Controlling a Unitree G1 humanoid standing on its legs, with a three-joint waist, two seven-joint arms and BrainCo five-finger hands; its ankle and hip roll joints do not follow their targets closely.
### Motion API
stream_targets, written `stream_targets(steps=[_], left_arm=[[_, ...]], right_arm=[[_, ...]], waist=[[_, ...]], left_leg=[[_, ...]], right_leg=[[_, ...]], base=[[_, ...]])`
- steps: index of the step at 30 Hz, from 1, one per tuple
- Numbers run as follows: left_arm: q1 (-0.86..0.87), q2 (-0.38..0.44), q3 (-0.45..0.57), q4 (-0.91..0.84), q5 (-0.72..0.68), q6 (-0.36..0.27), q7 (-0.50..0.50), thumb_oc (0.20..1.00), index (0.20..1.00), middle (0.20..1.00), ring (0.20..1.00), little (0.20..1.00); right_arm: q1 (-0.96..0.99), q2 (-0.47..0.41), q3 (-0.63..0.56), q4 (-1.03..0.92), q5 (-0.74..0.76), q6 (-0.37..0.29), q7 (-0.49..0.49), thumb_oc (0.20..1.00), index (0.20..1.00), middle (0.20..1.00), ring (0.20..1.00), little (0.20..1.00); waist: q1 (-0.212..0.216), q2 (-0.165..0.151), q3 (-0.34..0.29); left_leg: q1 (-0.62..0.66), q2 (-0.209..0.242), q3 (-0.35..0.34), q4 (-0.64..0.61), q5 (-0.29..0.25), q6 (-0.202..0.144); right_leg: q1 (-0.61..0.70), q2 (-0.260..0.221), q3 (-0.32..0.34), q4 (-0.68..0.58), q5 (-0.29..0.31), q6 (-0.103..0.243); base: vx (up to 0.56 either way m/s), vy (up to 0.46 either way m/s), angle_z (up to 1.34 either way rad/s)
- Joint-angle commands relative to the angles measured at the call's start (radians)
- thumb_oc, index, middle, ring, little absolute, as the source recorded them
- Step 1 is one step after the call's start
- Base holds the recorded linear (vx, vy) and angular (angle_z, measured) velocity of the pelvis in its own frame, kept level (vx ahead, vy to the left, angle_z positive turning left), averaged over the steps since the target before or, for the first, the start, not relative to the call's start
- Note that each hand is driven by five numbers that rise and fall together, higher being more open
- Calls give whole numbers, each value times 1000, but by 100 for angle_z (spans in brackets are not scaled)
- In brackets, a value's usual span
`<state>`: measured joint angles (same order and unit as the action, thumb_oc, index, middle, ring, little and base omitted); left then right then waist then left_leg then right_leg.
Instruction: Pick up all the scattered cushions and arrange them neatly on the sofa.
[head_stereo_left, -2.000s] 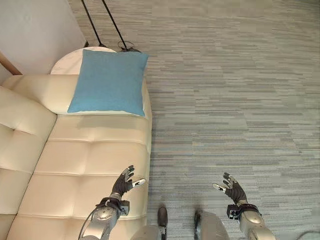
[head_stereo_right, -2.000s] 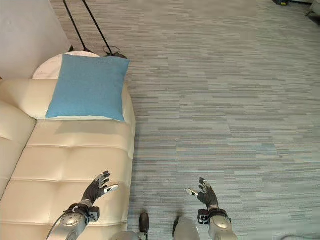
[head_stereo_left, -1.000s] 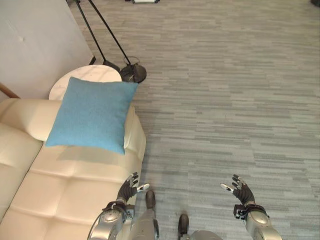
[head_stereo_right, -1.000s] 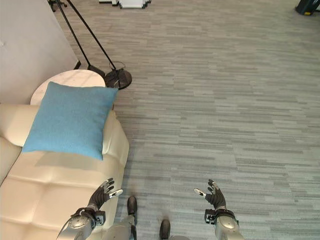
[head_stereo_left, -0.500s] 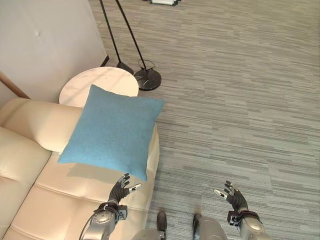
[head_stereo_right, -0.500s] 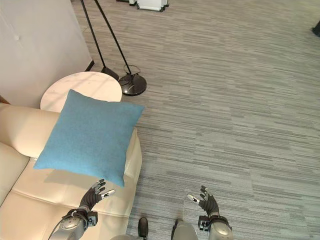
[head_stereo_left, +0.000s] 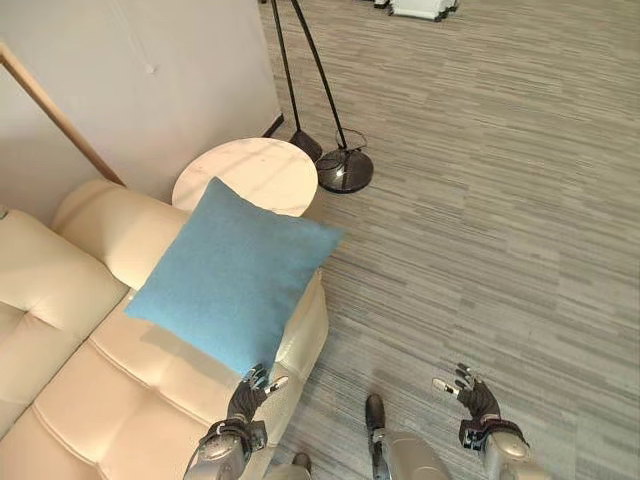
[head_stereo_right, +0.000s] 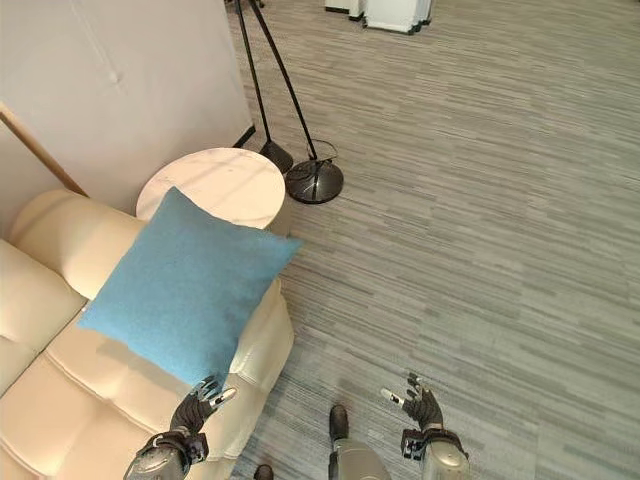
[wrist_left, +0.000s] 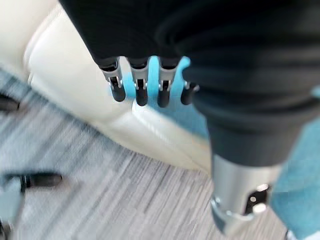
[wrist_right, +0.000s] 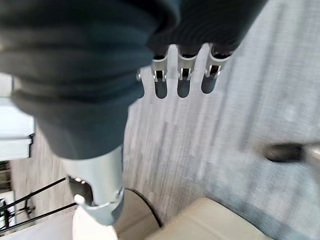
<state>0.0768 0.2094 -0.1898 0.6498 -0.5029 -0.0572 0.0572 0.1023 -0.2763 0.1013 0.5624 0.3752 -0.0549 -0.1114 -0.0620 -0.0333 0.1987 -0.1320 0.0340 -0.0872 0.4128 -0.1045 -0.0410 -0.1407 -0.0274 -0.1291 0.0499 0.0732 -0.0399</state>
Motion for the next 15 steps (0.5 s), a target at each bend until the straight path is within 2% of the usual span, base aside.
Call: stream_targets(steps=[1, 2, 3, 4, 5, 6, 9, 11, 12, 14, 15], left_arm=[[-10, 32, 25, -19, -18, -36, 1, 1000, 1000, 1000, 1000, 1000], [-11, 30, 26, 1, -9, -33, 1, 1000, 1000, 1000, 1000, 1000], [-11, 30, 26, 2, -9, -33, 1, 1000, 1000, 1000, 1000, 1000], [-20, 32, 32, 11, -2, -31, 5, 1000, 1000, 1000, 1000, 1000], [-31, 41, 43, 16, 3, -34, 18, 1000, 1000, 1000, 1000, 1000], [-26, 44, 50, 13, 1, -33, 17, 1000, 1000, 1000, 1000, 1000], [-12, 46, 59, 37, 20, -28, 15, 1000, 1000, 1000, 1000, 1000], [2, 53, 75, 57, 34, -29, 15, 1000, 1000, 1000, 1000, 1000], [2, 53, 75, 57, 34, -29, 15, 1000, 1000, 1000, 1000, 1000], [8, 57, 85, 65, 38, -27, 19, 1000, 1000, 1000, 1000, 1000], [11, 59, 93, 64, 33, -29, 27, 1000, 1000, 1000, 1000, 1000]], right_arm=[[5, -25, -24, -73, 25, -48, -12, 1000, 1000, 1000, 1000, 1000], [4, -25, -23, -68, 23, -46, -13, 1000, 1000, 1000, 1000, 1000], [4, -25, -23, -68, 23, -46, -13, 1000, 1000, 1000, 1000, 1000], [4, -24, -22, -67, 16, -42, -24, 1000, 1000, 1000, 1000, 1000], [4, -26, -13, -61, 4, -36, -39, 1000, 1000, 1000, 1000, 1000], [7, -24, -8, -61, 0, -29, -34, 1000, 1000, 1000, 1000, 1000], [12, -14, 5, -61, -22, -25, -25, 1000, 1000, 1000, 1000, 1000], [14, 2, 1, -73, -27, -16, -14, 1000, 1000, 1000, 1000, 1000], [14, 3, 2, -73, -27, -16, -14, 1000, 1000, 1000, 1000, 1000], [13, 16, 1, -76, -28, -12, -9, 1000, 1000, 1000, 1000, 1000], [12, 20, 5, -75, -32, -10, -6, 1000, 1000, 1000, 1000, 1000]], waist=[[9, -9, -3], [13, -7, -8], [11, -8, -8], [18, 0, -10], [14, -1, -8], [12, 4, -17], [9, 6, -55], [19, -6, -76], [19, -7, -75], [23, -7, -74], [20, -6, -68]], left_leg=[[10, 4, 138, -135, -26, 23], [-19, 14, 176, -180, 7, 21], [-18, 13, 174, -182, 8, 21], [-61, 45, 267, -267, 82, 7], [-82, 88, 397, -330, 111, -17], [-48, 98, 426, -373, 128, -20], [-18, 81, 423, -394, 136, -6], [11, 46, 408, -394, 103, 25], [12, 45, 408, -394, 102, 26], [38, 20, 391, -398, 81, 51], [58, 4, 376, -405, 70, 66]], right_leg=[[97, -65, 15, -5, -169, 91], [119, -68, -9, -25, -174, 95], [121, -69, -11, -27, -173, 95], [158, -62, -46, -55, -184, 101], [199, -66, -91, -71, -204, 112], [209, -63, -104, -67, -209, 119], [232, -84, -138, -48, -210, 137], [230, -122, -133, 30, -220, 158], [229, -124, -133, 33, -222, 159], [203, -152, -129, 157, -221, 176], [178, -169, -123, 233, -196, 194]], base=[[182, 12, 65], [140, 17, 63], [180, 38, 87], [249, 96, 100], [316, 154, 117], [287, 172, 79], [267, 219, 52], [269, 252, 25], [125, 156, 23], [122, 181, 35], [115, 213, 30]])
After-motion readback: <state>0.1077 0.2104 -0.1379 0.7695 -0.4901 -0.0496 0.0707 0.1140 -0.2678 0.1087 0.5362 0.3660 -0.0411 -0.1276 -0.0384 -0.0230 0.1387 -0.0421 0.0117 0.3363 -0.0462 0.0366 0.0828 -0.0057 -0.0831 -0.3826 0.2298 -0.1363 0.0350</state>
